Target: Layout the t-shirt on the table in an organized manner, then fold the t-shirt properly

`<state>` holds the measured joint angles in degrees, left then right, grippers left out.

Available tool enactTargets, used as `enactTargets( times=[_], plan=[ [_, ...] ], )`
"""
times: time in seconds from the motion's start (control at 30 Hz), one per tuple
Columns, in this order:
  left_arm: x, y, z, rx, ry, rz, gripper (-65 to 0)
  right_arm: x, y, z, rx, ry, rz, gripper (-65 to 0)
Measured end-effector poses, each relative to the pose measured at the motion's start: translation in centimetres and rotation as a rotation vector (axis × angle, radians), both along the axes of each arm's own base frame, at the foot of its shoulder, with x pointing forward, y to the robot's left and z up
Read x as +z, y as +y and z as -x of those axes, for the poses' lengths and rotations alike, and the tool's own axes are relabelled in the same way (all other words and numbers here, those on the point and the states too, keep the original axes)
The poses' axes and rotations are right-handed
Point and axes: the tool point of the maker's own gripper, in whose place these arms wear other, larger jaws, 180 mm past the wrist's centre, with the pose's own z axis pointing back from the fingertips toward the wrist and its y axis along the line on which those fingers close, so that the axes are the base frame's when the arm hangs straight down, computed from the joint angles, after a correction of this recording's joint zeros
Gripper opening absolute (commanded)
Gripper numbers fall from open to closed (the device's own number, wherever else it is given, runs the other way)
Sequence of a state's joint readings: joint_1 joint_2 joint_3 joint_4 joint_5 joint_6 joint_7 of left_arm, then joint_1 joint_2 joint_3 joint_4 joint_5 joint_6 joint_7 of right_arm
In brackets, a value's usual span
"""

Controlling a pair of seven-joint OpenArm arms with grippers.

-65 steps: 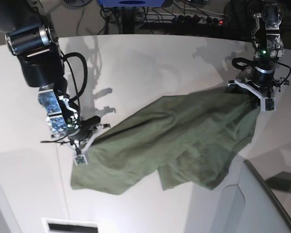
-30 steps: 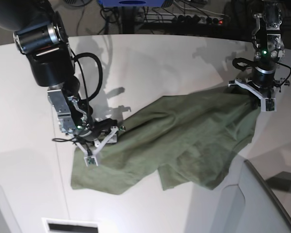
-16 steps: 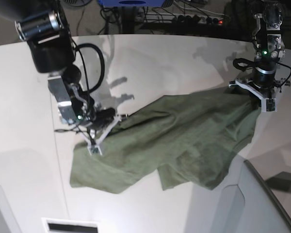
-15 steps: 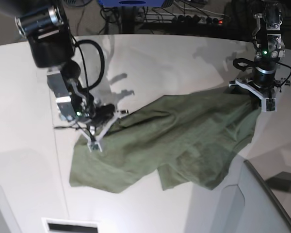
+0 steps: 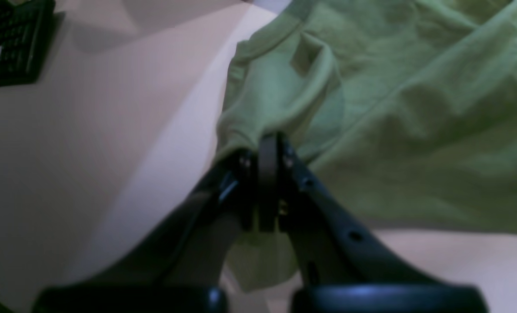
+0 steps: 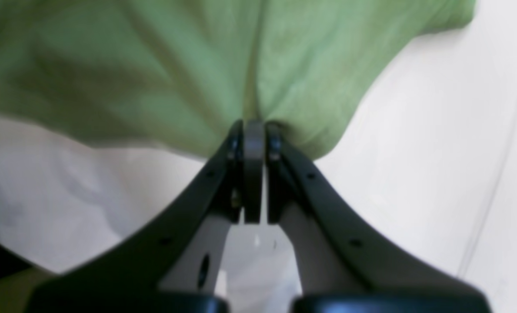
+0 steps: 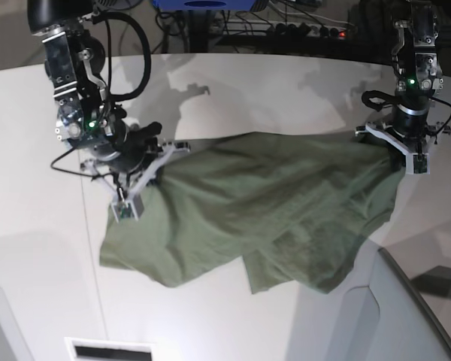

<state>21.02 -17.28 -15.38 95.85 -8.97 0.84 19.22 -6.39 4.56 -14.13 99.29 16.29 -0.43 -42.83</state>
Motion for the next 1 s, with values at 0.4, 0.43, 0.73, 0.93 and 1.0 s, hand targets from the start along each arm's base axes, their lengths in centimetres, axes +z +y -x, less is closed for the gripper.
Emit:
enactTargets(
  times=[0.4,0.43,0.73,0.93,1.0],
  plan=[
    [7.3,2.1,-4.2,0.064,-0.223,-0.019,-65.0,6.9,-4.6,-11.1,-0.091,-0.099,0.061,-65.0],
    [7.6,2.5,-4.5,0.081,-0.240,-0.012,-65.0,6.2,-5.0,-11.9,-0.094,-0.074,0.069,-65.0],
    [2.4,3.0,-5.4,0.146,-0.146,0.067,-65.0,-1.9,-5.3,-16.6,-0.087,0.030,0.158,-65.0],
    [-0.9,2.0,-5.4,0.139,-0.064,0.093,-65.0,-5.1,-5.1,-16.2,-0.022,0.023,0.252,-47.0],
    [-0.9,1.9,-5.6,0.138,-0.068,0.096,-65.0,-4.4,-4.9,-16.0,0.010,0.047,0.288,-41.4]
  ],
)
